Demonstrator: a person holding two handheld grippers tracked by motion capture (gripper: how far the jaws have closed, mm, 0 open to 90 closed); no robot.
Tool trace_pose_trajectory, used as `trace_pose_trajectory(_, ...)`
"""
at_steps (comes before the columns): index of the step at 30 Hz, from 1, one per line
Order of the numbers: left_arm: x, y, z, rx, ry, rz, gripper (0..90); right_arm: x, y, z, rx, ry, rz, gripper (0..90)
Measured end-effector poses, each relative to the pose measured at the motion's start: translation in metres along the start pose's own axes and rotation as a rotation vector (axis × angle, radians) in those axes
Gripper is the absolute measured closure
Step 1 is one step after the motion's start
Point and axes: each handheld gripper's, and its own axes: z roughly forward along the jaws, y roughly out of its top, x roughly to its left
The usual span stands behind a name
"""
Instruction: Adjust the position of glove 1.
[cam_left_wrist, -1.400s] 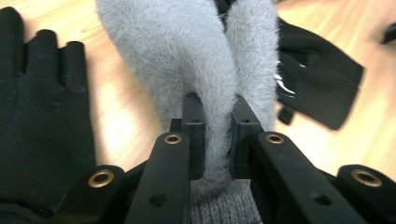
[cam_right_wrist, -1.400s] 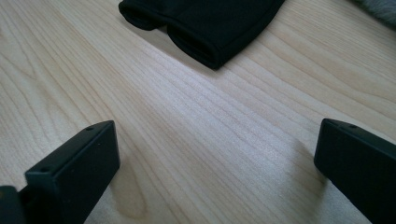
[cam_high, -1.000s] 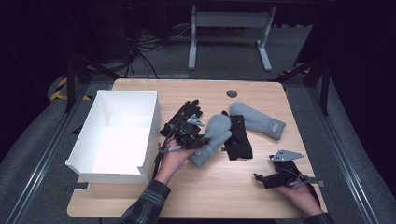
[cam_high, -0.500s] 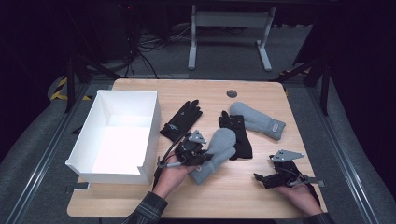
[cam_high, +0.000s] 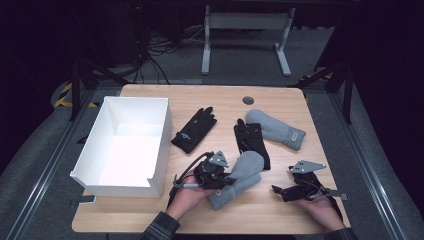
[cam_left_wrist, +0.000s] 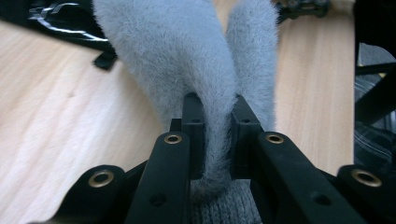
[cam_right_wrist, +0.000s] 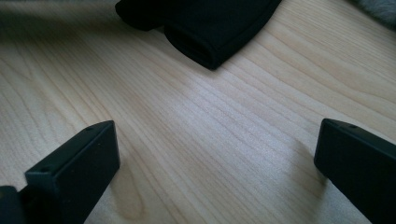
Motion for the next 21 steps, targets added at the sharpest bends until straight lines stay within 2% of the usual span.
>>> trace_pose_trajectory(3, -0.006, 0.002, 0.007, 0.027, -0.023, 0.032, 80.7, 0.0, 0.0, 0.0, 0.0, 0.0, 0.0, 0.5)
trace_pose_trajectory(5, -0.008, 0.001, 0.009, 0.038, -0.032, 0.032, 80.7, 0.0, 0.0, 0.0, -0.001, 0.002, 0.001, 0.5)
trace_pose_trajectory(6, -0.009, 0.002, 0.011, 0.043, -0.036, 0.047, 80.7, 0.0, 0.0, 0.0, -0.001, 0.002, 0.001, 0.5)
trace_pose_trajectory(12, -0.009, -0.001, 0.017, 0.071, -0.026, 0.063, 76.2, 0.0, 0.0, 0.0, -0.001, 0.002, 0.001, 0.5)
trace_pose_trajectory(16, -0.008, -0.002, 0.018, 0.071, -0.022, 0.063, 63.9, 0.0, 0.0, 0.0, -0.001, 0.002, 0.0, 0.5)
trace_pose_trajectory(17, -0.008, -0.002, 0.018, 0.073, -0.019, 0.067, 63.9, 0.0, 0.0, 0.0, -0.001, 0.002, 0.0, 0.5)
trace_pose_trajectory(18, -0.008, -0.002, 0.015, 0.06, -0.02, 0.057, 56.4, 0.0, 0.0, 0.0, -0.001, 0.002, 0.001, 0.5)
trace_pose_trajectory(21, -0.007, -0.001, 0.009, 0.038, -0.012, 0.046, 44.7, 0.0, 0.0, 0.0, -0.001, 0.002, 0.0, 0.5)
